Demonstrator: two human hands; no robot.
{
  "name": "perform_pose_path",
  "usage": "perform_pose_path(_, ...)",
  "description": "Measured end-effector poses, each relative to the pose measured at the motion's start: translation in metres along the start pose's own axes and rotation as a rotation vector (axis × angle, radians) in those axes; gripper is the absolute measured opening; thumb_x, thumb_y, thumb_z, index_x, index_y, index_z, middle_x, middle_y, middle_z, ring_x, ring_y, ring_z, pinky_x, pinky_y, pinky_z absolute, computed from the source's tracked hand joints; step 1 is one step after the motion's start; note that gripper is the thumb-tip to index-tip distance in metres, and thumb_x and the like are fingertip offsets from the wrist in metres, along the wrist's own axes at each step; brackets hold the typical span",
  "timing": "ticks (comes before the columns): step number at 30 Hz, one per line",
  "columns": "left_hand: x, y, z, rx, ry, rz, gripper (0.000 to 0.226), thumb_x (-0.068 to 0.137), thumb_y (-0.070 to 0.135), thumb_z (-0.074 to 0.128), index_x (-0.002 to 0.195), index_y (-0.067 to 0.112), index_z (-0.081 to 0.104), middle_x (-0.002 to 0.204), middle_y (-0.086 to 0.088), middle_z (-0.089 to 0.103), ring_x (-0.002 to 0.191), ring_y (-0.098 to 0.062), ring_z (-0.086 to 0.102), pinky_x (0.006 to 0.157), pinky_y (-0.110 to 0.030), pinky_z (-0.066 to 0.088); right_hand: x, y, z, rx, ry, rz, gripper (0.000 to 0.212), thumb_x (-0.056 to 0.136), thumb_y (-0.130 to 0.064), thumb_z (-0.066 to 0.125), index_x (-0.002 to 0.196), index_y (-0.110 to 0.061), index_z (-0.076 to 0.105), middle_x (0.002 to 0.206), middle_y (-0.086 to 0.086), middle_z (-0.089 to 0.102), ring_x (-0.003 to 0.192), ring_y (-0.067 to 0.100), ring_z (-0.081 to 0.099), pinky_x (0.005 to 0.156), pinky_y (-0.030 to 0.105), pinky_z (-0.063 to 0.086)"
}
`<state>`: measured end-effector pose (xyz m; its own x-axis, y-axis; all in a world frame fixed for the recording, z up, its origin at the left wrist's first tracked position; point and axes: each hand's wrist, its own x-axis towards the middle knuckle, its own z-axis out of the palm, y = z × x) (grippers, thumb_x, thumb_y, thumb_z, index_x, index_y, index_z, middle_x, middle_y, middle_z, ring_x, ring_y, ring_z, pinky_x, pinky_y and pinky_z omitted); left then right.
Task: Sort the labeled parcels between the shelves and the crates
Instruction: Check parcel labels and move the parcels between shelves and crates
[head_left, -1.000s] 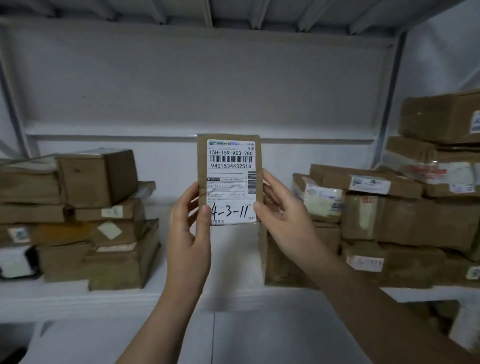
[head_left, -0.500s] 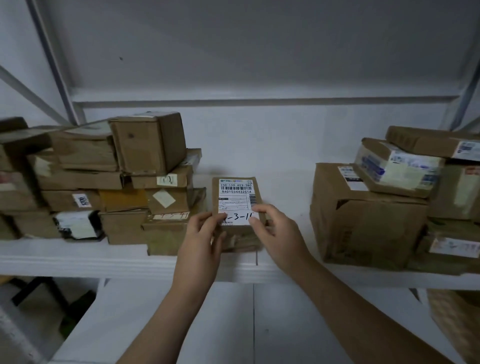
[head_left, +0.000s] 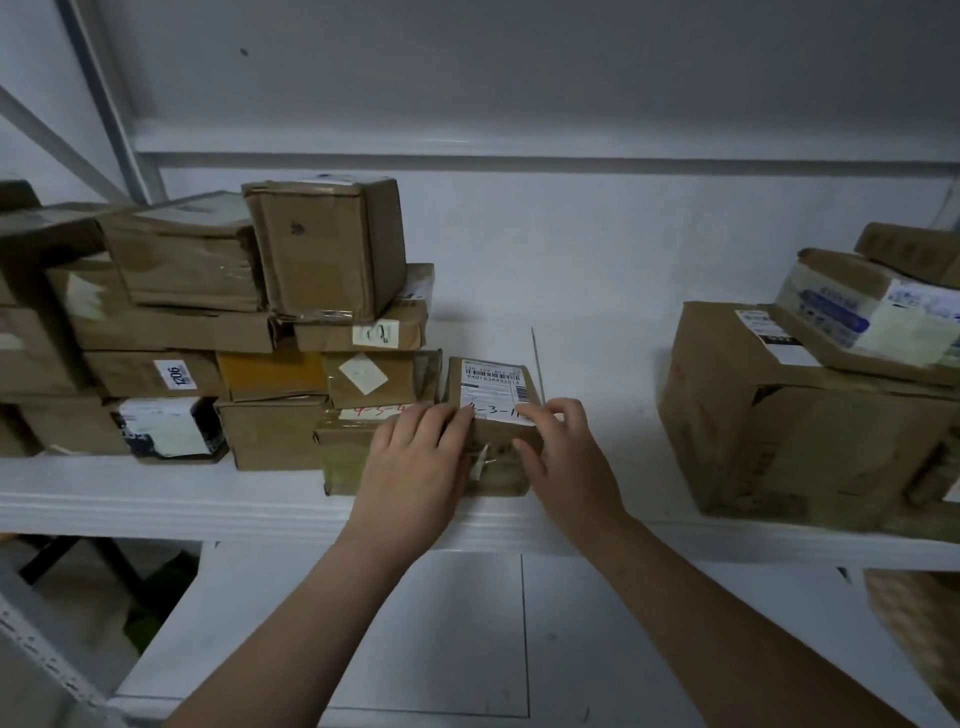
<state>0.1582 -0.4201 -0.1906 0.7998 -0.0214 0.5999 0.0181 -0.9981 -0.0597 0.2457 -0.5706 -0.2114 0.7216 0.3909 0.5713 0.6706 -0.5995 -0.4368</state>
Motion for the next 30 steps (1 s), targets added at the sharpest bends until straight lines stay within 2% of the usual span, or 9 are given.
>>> perform_pose_path(2, 0.002, -0.005, 0.000, 0.027, -0.014, 0.035, 0.050, 0.071, 0.020, 0.078, 0.117, 0.006, 0.064, 0.110, -0.012, 0.066, 0.103, -0.033, 0.062, 0.086, -0.043, 0.050, 0.001, -0.003, 0.004, -0.064, 0.010, -0.034, 0.034, 0.092, -0.017, 0.059, 0.125, -0.012, 0.057, 0.123, 0.011, 0.047, 0.093, 0.025, 0.058, 0.066, 0.029, 0.049)
perform_pose_path(5, 0.008, -0.008, -0.003, 0.048, -0.025, 0.099, 0.040, 0.076, 0.022, 0.073, 0.113, 0.009, 0.065, 0.109, -0.011, 0.066, 0.103, -0.032, 0.061, 0.086, -0.042, 0.049, 0.005, -0.003, 0.005, -0.134, -0.004, -0.053, 0.037, 0.091, -0.017, 0.059, 0.127, -0.013, 0.055, 0.125, 0.013, 0.047, 0.099, 0.029, 0.056, 0.067, 0.029, 0.045)
perform_pose_path(9, 0.017, -0.003, -0.008, 0.004, -0.045, 0.151, 0.032, 0.084, 0.025, 0.064, 0.114, 0.013, 0.063, 0.112, -0.008, 0.064, 0.106, -0.029, 0.059, 0.088, -0.042, 0.046, 0.002, 0.001, -0.009, -0.215, -0.057, -0.050, 0.051, 0.091, -0.020, 0.056, 0.139, -0.019, 0.043, 0.136, 0.007, 0.043, 0.117, 0.025, 0.046, 0.081, 0.034, 0.048)
perform_pose_path(11, 0.022, 0.002, -0.011, -0.030, -0.019, 0.156, 0.033, 0.081, 0.021, 0.068, 0.111, 0.011, 0.065, 0.109, -0.011, 0.065, 0.102, -0.032, 0.061, 0.087, -0.044, 0.048, -0.002, 0.002, -0.026, -0.184, -0.010, -0.054, 0.051, 0.090, -0.018, 0.057, 0.140, -0.016, 0.043, 0.135, 0.007, 0.047, 0.119, 0.024, 0.047, 0.084, 0.034, 0.047)
perform_pose_path(14, 0.034, 0.019, -0.014, -0.086, 0.031, 0.175, 0.032, 0.077, 0.016, 0.073, 0.107, 0.008, 0.066, 0.106, -0.014, 0.066, 0.098, -0.034, 0.063, 0.083, -0.045, 0.050, -0.011, 0.007, -0.064, -0.193, 0.139, -0.093, 0.043, 0.087, -0.013, 0.062, 0.128, -0.008, 0.055, 0.123, 0.011, 0.058, 0.109, 0.026, 0.056, 0.084, 0.033, 0.050)
perform_pose_path(21, 0.079, 0.112, -0.016, -0.299, 0.059, 0.278, 0.035, 0.082, 0.016, 0.071, 0.114, 0.007, 0.064, 0.116, -0.015, 0.063, 0.105, -0.037, 0.059, 0.085, -0.046, 0.047, -0.029, 0.055, -0.167, -0.287, 0.374, -0.029, 0.029, 0.084, -0.006, 0.063, 0.113, -0.001, 0.063, 0.117, 0.017, 0.061, 0.107, 0.031, 0.058, 0.089, 0.041, 0.048)
perform_pose_path(24, 0.100, 0.164, -0.020, -0.398, 0.059, 0.309, 0.037, 0.087, 0.020, 0.063, 0.122, 0.011, 0.059, 0.126, -0.012, 0.058, 0.112, -0.033, 0.055, 0.090, -0.042, 0.044, -0.039, 0.081, -0.209, -0.324, 0.421, 0.070, 0.033, 0.083, -0.006, 0.064, 0.116, -0.004, 0.062, 0.121, 0.014, 0.058, 0.113, 0.030, 0.053, 0.096, 0.046, 0.045)
perform_pose_path(30, 0.160, 0.254, -0.035, -0.476, 0.185, 0.383, 0.056, 0.089, 0.032, 0.057, 0.139, 0.013, 0.041, 0.143, -0.012, 0.040, 0.127, -0.029, 0.039, 0.103, -0.040, 0.035, -0.044, 0.129, -0.286, -0.423, 0.475, 0.217, 0.040, 0.086, -0.015, 0.060, 0.125, -0.011, 0.055, 0.130, 0.010, 0.046, 0.123, 0.027, 0.040, 0.104, 0.045, 0.035)
